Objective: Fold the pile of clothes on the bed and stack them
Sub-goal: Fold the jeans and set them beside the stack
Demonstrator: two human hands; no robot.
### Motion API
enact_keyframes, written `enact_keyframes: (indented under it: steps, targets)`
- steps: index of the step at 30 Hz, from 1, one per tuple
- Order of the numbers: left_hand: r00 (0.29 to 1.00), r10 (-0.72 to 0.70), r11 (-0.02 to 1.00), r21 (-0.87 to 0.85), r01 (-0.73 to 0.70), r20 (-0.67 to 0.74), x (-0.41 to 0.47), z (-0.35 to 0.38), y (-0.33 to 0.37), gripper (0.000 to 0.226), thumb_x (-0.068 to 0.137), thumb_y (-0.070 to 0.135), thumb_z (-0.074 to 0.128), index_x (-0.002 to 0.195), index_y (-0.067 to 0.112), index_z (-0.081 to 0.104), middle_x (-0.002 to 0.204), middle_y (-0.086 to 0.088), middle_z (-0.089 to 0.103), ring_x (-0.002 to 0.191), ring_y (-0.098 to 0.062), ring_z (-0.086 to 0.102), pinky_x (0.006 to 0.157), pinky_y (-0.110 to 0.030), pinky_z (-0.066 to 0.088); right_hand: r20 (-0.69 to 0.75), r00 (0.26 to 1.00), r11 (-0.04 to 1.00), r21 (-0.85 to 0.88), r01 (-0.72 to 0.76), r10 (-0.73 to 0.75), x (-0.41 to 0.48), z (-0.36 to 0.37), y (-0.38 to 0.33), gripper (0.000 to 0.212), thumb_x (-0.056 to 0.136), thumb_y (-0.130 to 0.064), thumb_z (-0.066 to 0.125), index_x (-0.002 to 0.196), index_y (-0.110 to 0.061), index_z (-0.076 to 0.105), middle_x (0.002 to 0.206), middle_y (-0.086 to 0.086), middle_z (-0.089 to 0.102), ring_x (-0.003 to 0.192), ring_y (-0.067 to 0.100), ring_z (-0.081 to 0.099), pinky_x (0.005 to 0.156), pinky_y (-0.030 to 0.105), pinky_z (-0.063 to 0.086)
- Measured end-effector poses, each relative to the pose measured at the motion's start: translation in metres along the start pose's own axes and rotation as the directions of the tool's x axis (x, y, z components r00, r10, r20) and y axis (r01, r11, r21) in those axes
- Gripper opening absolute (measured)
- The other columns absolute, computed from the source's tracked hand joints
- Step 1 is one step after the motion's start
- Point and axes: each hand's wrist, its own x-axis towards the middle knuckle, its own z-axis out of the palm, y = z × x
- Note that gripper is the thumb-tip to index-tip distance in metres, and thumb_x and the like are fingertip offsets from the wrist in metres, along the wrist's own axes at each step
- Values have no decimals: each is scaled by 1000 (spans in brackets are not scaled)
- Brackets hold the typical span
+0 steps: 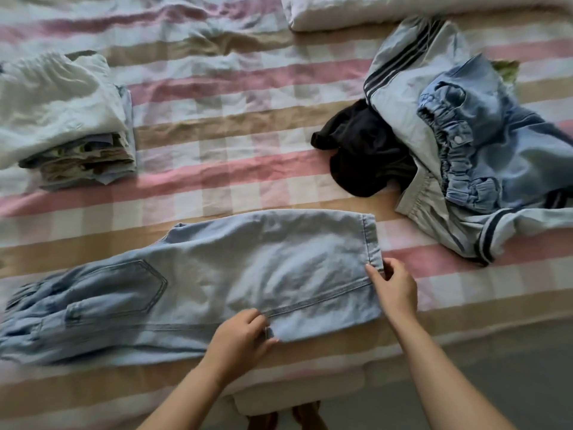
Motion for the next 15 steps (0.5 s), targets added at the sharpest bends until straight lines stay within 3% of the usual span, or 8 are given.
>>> enact_keyframes:
  steps: [3, 6, 9, 11, 13, 15]
  targets:
    - [994, 74, 995, -55, -78, -76, 49, -8, 22, 28, 85, 27, 52, 67, 8, 62, 64, -4, 57, 55, -22, 58, 45, -22, 43, -16, 999, 995, 94, -43, 45, -9, -4, 6, 21, 82, -23, 69, 99, -14, 59, 86, -3, 59, 79, 15, 55, 66, 24, 38]
    - [978, 124, 988, -72, -138, -167, 116, -9, 51, 24, 86, 18, 54, 69, 3, 63, 65, -10, 58, 57, -27, 58, 45, -28, 47, -38, 993, 990, 88, -109, 113, -17, -4, 14, 23, 82, -26, 69, 99, -13, 61, 83, -3, 60, 79, 16, 56, 65, 25, 38]
    - [966, 165, 981, -71, -182, -199, 179, -1, 73, 11, 83, 8, 60, 82, 0, 67, 77, -16, 63, 71, -32, 61, 55, -36, 52, -56, 987, 988, 47, -148, 151, -24, -2, 23, 19, 80, -31, 70, 88, -17, 61, 79, 0, 65, 72, 18, 56, 59, 27, 39]
    - [978, 167, 986, -4, -169, -125, 214, 10, 82, 22, 85, 10, 55, 102, 2, 66, 98, -16, 64, 92, -34, 58, 73, -42, 51, -53, 984, 985, 30, -171, 172, -28, 0, 30, 20, 79, -34, 71, 81, -17, 60, 78, 2, 67, 72, 23, 59, 60, 31, 43]
    - [995, 95, 992, 86, -95, -5, 241, 24, 82, 33, 91, 21, 49, 122, 12, 56, 121, -9, 55, 116, -29, 45, 94, -40, 38, -37, 980, 981, 4, -196, 196, -30, 2, 36, 21, 78, -35, 71, 85, -16, 64, 80, 3, 68, 77, 25, 61, 65, 33, 46]
    - [998, 32, 992, 118, -39, 56, 255, 32, 77, 29, 92, 26, 48, 118, 17, 55, 121, -3, 53, 120, -24, 40, 94, -35, 29, -41, 979, 979, 29, -201, 202, -31, 2, 40, 20, 77, -33, 72, 85, -16, 66, 80, 4, 68, 78, 26, 60, 68, 37, 48]
